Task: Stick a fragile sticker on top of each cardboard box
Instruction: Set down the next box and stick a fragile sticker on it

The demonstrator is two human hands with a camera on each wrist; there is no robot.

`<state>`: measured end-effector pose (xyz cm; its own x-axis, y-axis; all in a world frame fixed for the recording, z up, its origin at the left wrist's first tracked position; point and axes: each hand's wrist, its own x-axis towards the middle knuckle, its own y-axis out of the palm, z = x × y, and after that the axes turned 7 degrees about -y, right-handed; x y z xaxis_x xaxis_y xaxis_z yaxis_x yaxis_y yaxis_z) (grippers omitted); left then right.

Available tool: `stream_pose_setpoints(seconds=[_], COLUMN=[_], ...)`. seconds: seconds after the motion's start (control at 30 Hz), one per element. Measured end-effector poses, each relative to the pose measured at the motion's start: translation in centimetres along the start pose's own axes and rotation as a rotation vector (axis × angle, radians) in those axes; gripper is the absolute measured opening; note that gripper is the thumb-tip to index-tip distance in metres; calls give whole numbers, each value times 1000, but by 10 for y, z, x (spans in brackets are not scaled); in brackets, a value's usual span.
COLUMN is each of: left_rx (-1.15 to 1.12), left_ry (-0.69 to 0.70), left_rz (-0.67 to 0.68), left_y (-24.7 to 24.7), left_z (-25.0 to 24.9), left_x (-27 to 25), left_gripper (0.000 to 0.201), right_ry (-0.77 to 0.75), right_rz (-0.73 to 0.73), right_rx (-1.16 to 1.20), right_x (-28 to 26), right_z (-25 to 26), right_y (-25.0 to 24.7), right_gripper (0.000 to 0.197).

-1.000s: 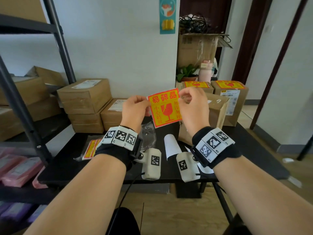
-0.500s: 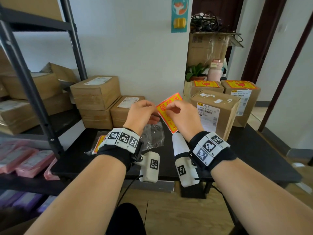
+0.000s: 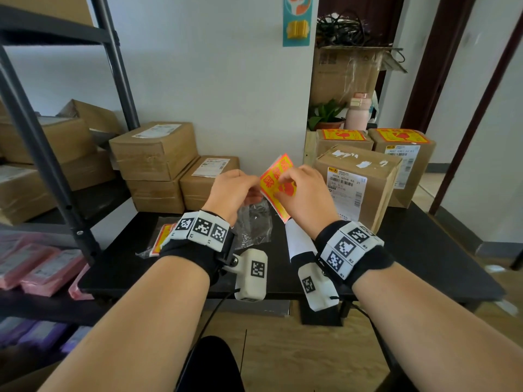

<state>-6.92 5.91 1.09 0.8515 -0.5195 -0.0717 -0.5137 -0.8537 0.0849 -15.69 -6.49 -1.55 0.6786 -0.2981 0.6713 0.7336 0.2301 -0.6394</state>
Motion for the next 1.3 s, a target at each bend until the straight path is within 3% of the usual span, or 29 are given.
stream_pose_setpoints(seconds=[0.13, 0.2, 0.3, 0.33, 0.47, 0.73, 0.97, 1.3], left_rx=[-106, -142, -135, -122, -90, 39, 189, 266], left_ry=[-7, -18, -22, -23, -35, 54, 124, 181], left_rz=[46, 68, 89, 99, 139, 105, 166, 161], left_y=[0, 1, 1, 1, 2, 6, 13, 19], left_z=[0, -1, -1, -1, 1, 7, 6, 7], left_x=[0, -1, 0, 0, 0, 7, 7, 13], left_gripper=[20, 19, 30, 31, 29, 17, 10, 11], right_ry=[-7, -21, -22, -16, -16, -22, 10, 14], right_rz=[107, 115, -16, -64, -164, -98, -79, -62], right_rx=[-17, -32, 5, 14, 39, 175, 248, 253], right_x=[-2, -4, -4, -4, -2, -1, 0, -2], right_z=[4, 2, -3, -5, -7, -9, -10, -14], right_y=[-1, 0, 2, 2, -1, -4, -8, -11], right_gripper=[48, 41, 8, 6, 9, 16, 12, 17])
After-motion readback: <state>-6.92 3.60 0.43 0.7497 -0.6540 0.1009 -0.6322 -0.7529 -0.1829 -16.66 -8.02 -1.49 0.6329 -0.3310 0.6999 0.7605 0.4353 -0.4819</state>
